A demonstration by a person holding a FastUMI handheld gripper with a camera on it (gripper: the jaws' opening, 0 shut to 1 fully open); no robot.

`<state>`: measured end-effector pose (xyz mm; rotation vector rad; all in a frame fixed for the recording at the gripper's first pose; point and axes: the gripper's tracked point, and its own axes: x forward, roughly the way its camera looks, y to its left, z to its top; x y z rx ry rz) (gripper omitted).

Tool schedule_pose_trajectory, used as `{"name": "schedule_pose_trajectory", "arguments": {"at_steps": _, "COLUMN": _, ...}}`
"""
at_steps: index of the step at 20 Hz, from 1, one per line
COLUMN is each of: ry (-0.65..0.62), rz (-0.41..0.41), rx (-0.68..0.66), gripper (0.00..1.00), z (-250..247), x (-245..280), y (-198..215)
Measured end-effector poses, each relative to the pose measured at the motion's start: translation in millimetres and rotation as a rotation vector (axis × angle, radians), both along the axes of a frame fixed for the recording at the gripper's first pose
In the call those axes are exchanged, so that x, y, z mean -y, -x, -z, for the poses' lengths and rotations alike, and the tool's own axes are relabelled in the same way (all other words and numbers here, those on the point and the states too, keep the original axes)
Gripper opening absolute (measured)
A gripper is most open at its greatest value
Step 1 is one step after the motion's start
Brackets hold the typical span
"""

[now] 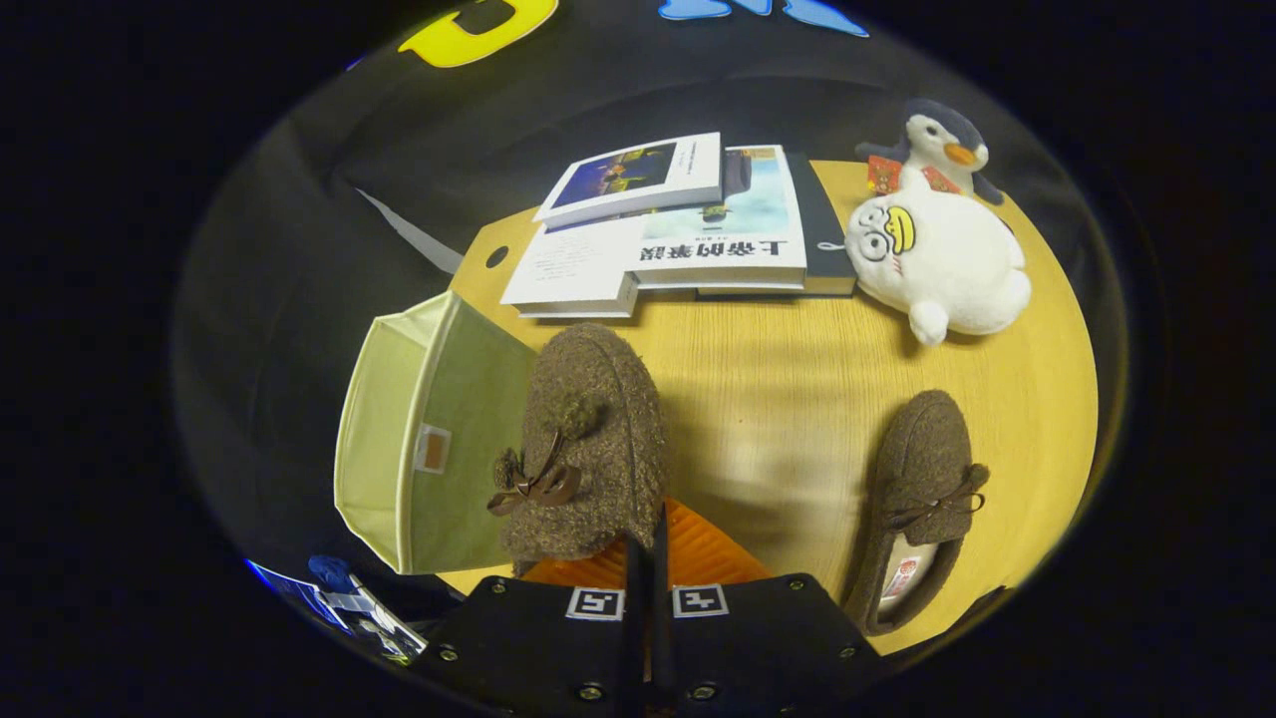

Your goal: Open the storage box then place both shoes into the box .Put the left shoe in first, then the right shoe, with the right side of both shoes facing outward in a uniform manner.

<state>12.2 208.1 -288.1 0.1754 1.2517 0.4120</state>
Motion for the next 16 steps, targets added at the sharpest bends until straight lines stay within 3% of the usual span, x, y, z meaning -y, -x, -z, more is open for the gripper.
{"name": "schedule_pose_trajectory", "arguments": {"at_steps": 6, "ry": -0.027, "rz": -0.057, "rx": 0.019, "gripper": 0.03, "z": -48.6, "x": -35.1, "y": -4.4}}
{"name": "schedule_pose_trajectory", "arguments": {"at_steps": 16, "ry": -0.048, "rz": -0.251, "rx": 0.065, "gripper": 0.03, "z": -83.3, "x": -138.9, "y": -3.0}}
